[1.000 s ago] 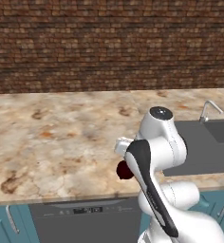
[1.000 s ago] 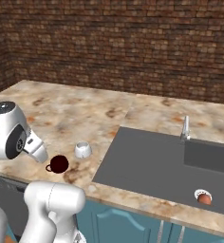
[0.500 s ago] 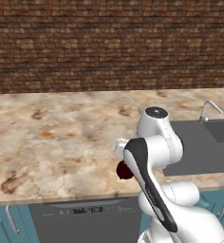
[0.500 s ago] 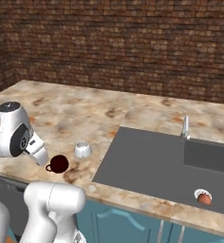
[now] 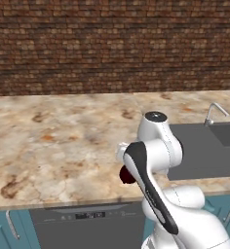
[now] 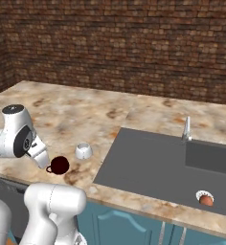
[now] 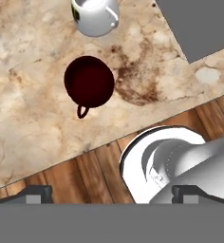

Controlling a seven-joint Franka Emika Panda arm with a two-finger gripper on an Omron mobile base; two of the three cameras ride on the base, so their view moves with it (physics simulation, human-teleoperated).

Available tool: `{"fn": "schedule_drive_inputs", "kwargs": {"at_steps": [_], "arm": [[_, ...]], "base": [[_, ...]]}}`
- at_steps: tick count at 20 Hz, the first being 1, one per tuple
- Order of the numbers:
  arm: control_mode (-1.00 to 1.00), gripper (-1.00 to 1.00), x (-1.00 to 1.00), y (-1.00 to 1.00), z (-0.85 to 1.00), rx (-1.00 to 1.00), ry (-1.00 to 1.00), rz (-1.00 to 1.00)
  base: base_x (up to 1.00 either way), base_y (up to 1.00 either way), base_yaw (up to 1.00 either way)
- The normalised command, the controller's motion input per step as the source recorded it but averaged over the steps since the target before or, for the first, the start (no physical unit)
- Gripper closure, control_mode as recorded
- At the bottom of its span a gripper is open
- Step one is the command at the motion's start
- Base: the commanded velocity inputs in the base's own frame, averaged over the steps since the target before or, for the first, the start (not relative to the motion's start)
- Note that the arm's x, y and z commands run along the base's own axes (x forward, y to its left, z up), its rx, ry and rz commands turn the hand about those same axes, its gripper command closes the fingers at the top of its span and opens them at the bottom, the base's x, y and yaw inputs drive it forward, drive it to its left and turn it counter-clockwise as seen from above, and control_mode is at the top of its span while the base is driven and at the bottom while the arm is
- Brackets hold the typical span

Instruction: Clear the mugs and bowl far away from the sink.

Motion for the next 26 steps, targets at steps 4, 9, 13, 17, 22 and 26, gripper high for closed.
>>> {"fn": "schedule_drive_inputs", "kwargs": {"at_steps": [4,9,13,17,22,26], "arm": [[-1.0,-1.0,0.05,0.0,-0.16,0.0,0.02,-0.06],[-1.0,-1.0,0.13,0.0,-0.22,0.0,0.08,-0.02],[-1.0,-1.0,0.2,0.0,-0.21,0.0,0.08,-0.01],[-1.0,-1.0,0.19,0.13,-0.12,-0.01,0.03,-0.02],[-1.0,-1.0,0.18,0.21,-0.04,-0.02,0.02,-0.06],[-1.0,-1.0,0.31,0.18,-0.08,0.0,0.04,-0.06]], "base": [[0.0,0.0,0.0],[0.0,0.0,0.0],[0.0,0.0,0.0],[0.0,0.0,0.0],[0.0,0.0,0.0],[0.0,0.0,0.0]]}}
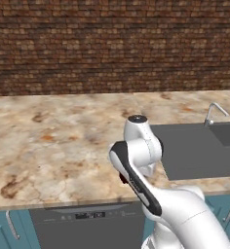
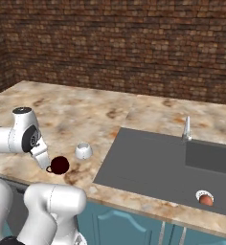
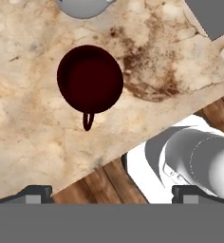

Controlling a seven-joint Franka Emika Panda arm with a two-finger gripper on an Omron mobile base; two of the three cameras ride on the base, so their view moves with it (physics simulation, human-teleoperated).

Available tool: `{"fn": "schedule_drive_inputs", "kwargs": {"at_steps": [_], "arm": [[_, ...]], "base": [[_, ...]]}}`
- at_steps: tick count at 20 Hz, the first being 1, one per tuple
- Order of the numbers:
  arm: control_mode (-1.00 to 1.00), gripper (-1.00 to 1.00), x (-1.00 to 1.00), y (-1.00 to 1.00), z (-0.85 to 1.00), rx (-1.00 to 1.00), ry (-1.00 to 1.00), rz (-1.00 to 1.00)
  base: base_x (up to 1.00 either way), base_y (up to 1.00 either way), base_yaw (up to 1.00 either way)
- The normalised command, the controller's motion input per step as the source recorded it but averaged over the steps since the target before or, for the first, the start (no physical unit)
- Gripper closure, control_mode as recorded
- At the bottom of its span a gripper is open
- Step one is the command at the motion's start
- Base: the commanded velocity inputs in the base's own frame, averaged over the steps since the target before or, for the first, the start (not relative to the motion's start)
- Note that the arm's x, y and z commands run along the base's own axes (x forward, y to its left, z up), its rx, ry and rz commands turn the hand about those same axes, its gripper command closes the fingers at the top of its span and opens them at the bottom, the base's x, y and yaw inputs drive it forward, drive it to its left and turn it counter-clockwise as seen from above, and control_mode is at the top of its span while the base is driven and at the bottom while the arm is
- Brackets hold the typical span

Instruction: Clear the mugs and bowl far away from the sink.

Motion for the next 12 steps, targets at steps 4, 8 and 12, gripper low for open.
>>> {"fn": "schedule_drive_inputs", "kwargs": {"at_steps": [4,8,12], "arm": [[-1.0,-1.0,0.24,0.03,-0.09,0.0,0.0,-0.06],[-1.0,-1.0,0.07,0.0,-0.15,0.0,0.0,-0.04],[-1.0,-1.0,0.0,0.0,-0.27,0.0,0.0,-0.02]], "base": [[0.0,0.0,0.0],[0.0,0.0,0.0],[0.0,0.0,0.0]]}}
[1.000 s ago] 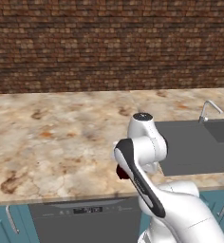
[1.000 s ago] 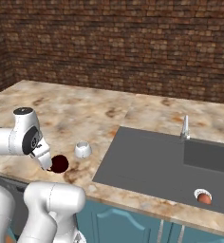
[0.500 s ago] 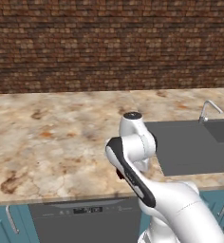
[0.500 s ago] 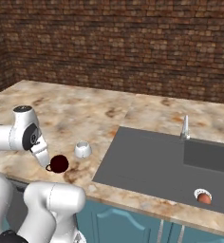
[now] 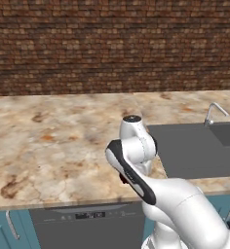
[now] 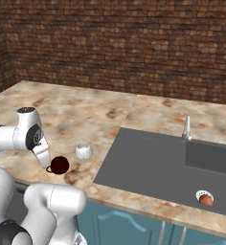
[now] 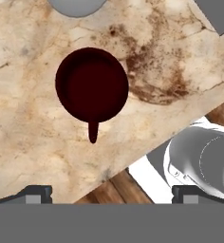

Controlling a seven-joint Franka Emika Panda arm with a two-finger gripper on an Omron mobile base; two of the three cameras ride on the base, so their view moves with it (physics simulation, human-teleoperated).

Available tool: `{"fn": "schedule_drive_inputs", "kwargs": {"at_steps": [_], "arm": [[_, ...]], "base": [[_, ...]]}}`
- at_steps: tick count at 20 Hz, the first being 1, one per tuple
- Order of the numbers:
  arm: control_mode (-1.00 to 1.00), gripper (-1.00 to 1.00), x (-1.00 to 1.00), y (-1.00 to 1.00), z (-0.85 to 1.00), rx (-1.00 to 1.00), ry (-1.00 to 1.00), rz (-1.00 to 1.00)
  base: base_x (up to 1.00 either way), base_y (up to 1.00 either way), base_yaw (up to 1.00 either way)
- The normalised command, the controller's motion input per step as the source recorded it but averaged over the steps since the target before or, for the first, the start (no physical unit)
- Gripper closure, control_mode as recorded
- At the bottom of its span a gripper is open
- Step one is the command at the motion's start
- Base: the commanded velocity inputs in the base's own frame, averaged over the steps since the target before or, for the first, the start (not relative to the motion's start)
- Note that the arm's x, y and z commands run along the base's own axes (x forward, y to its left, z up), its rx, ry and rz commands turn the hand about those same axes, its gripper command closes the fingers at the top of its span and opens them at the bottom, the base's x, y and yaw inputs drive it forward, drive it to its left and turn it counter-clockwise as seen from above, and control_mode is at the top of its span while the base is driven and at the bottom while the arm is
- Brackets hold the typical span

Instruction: Clear the mugs and bowl far away from the sink.

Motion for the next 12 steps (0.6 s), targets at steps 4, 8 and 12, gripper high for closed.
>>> {"fn": "schedule_drive_inputs", "kwargs": {"at_steps": [4,8,12], "arm": [[-1.0,-1.0,0.04,0.0,-0.27,0.0,0.0,-0.02],[-1.0,-1.0,0.07,0.0,-0.23,0.0,0.0,-0.01],[-1.0,-1.0,0.05,0.0,-0.21,0.0,0.0,-0.01]], "base": [[0.0,0.0,0.0],[0.0,0.0,0.0],[0.0,0.0,0.0]]}}
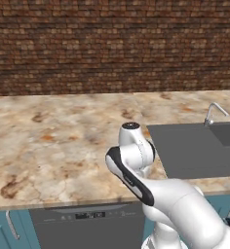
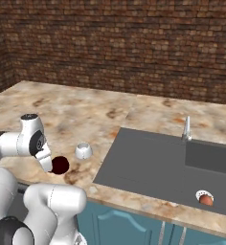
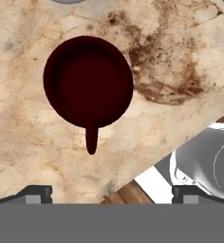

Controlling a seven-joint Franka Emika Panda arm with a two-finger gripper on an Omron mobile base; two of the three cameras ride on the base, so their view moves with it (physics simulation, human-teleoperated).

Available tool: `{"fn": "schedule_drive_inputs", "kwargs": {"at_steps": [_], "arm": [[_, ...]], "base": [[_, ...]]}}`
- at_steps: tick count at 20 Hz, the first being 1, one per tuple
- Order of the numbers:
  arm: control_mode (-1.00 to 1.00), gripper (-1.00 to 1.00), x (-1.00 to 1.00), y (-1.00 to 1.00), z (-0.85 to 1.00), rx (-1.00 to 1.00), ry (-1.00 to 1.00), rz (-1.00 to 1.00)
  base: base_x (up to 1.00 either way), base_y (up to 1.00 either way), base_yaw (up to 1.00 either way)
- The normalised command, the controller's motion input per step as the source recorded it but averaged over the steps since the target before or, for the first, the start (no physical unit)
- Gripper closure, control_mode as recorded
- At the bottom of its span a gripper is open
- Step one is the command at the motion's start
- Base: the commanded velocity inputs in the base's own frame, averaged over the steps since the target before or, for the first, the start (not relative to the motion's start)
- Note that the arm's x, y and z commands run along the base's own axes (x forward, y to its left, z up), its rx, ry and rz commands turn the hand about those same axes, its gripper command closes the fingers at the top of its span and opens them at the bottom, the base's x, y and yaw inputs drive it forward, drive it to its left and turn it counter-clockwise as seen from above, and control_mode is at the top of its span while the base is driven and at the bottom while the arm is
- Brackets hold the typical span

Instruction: Clear the mugs and bowl far away from the sink.

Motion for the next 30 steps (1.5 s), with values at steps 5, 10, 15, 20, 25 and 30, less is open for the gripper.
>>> {"fn": "schedule_drive_inputs", "kwargs": {"at_steps": [5,10,15,20,25,30], "arm": [[-1.0,-1.0,0.15,0.0,-0.19,0.0,0.0,0.0],[-1.0,-1.0,0.24,0.0,-0.15,0.0,0.0,0.0],[-1.0,-1.0,0.17,0.0,-0.1,0.0,0.0,0.0],[-1.0,-1.0,0.14,0.0,-0.04,0.0,0.0,0.0],[-1.0,-1.0,0.09,0.0,-0.05,0.0,0.0,-0.01],[-1.0,-1.0,0.02,0.0,-0.08,0.0,0.0,-0.01]], "base": [[0.0,0.0,0.0],[0.0,0.0,0.0],[0.0,0.0,0.0],[0.0,0.0,0.0],[0.0,0.0,0.0],[0.0,0.0,0.0]]}}
